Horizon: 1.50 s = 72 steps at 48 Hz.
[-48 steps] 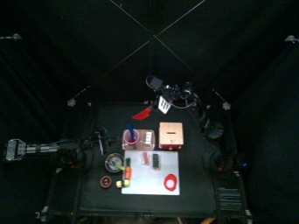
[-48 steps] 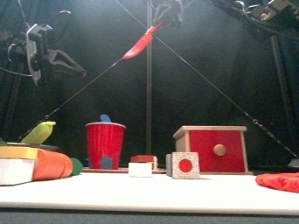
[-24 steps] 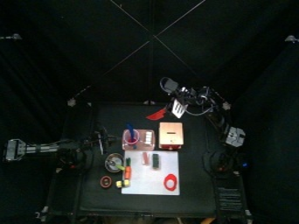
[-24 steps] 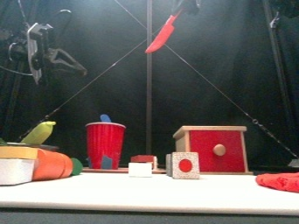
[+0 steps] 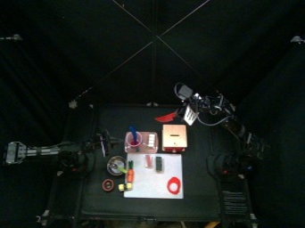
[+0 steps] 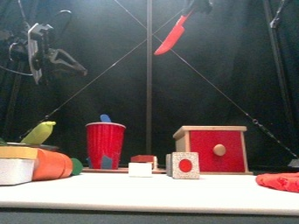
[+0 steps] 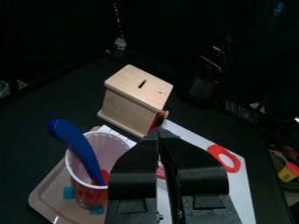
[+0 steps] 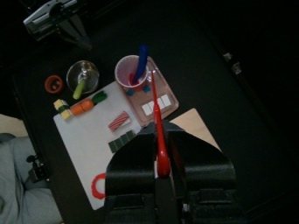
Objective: Grab knife with both hands
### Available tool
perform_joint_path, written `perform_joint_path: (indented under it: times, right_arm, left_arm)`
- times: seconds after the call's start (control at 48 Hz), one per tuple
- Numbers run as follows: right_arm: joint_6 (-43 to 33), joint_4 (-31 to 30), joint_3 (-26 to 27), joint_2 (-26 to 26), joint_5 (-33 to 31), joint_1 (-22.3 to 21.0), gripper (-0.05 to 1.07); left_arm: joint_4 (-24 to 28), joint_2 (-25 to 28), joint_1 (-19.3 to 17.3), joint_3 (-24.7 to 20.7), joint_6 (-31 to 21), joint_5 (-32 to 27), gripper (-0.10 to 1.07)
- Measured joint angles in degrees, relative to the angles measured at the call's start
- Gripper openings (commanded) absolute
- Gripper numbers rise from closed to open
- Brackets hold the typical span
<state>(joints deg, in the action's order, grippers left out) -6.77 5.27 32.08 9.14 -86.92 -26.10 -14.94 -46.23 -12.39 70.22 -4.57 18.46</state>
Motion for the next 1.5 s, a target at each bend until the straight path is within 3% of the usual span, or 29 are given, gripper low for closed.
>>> perform_joint_path:
  times: [0.208,0.479,0.708,1.0,1.208,1.375,1.5]
  right_arm:
    - [-0.44,0.88,-13.36,9.14,13.89,0.44,0.19]
    - [-0.26,5.36,-31.29,23.2,37.79,1.85,0.19]
    - [0.0,8.44,-46.32,31.46,55.63,3.6,0.19]
    - [0.26,5.1,-65.3,31.9,71.81,11.07,0.19]
    - [-0.44,0.97,-80.16,31.9,81.3,16.61,0.19]
    - [-0.44,2.46,-89.03,32.08,86.75,17.93,0.19]
    - [-0.53,3.6,-93.78,32.34,91.76,18.9,0.18]
  left_arm:
    - [0.0,-0.09,-0.18,-0.18,0.18,0.0,0.39]
    - [0.18,-0.09,-0.7,-0.09,0.44,0.0,0.39]
    - [1.49,-0.09,-0.35,-0.79,0.44,0.0,0.42]
    - [2.29,-0.09,1.41,-2.02,0.53,0.18,0.52]
    - [7.12,0.79,5.1,-3.43,0.44,0.35,0.69]
    - [8.53,5.71,8.26,-5.71,0.35,1.49,0.89]
    - [8.61,10.55,9.32,-7.21,0.26,3.43,0.96]
